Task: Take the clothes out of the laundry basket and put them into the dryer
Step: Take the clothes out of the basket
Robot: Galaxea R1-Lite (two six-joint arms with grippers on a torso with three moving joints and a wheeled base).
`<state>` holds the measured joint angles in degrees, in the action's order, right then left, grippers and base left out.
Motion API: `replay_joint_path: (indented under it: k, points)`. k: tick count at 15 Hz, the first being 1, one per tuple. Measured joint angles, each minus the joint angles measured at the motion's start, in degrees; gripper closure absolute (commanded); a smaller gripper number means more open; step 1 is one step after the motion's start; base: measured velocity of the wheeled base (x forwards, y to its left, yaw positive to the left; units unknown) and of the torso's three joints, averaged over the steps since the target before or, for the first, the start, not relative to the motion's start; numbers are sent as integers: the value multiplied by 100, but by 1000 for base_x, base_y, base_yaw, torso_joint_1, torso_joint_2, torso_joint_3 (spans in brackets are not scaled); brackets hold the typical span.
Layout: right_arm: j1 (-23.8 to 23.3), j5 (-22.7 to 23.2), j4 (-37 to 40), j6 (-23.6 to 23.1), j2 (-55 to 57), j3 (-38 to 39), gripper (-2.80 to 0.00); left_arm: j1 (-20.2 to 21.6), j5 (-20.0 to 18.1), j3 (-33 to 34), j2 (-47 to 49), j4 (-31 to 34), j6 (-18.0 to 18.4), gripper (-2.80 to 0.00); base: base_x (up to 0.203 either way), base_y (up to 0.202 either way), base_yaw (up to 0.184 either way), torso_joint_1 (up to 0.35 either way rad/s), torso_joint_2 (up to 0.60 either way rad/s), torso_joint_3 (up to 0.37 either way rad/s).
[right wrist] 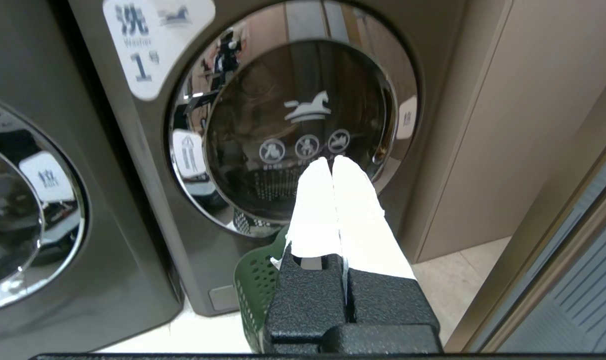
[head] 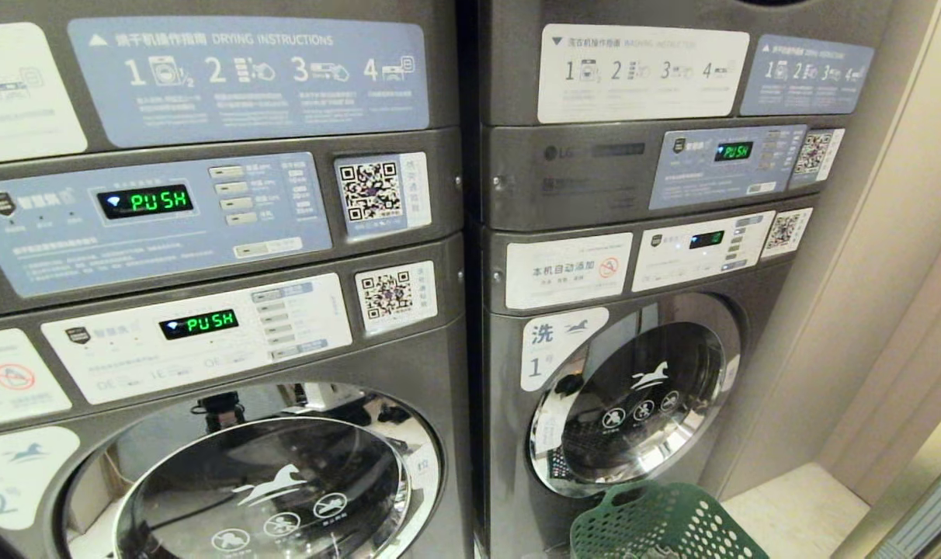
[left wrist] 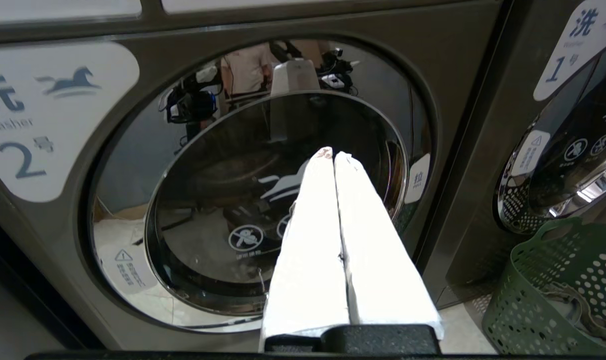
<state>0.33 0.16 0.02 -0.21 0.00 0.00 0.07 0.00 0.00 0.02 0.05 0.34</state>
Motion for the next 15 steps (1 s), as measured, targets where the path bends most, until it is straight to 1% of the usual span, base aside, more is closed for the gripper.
replay_joint_path:
  k: [7, 15]
  points:
    - [5, 0, -1, 34, 0, 0, 0, 2, 0, 0, 0, -5, -1, 0, 0, 0, 0, -168, 489, 312]
    - [7, 0, -2, 37, 0, 0, 0, 0, -2, 0, 0, 9, 26, 0, 0, 0, 0, -108, 458, 343]
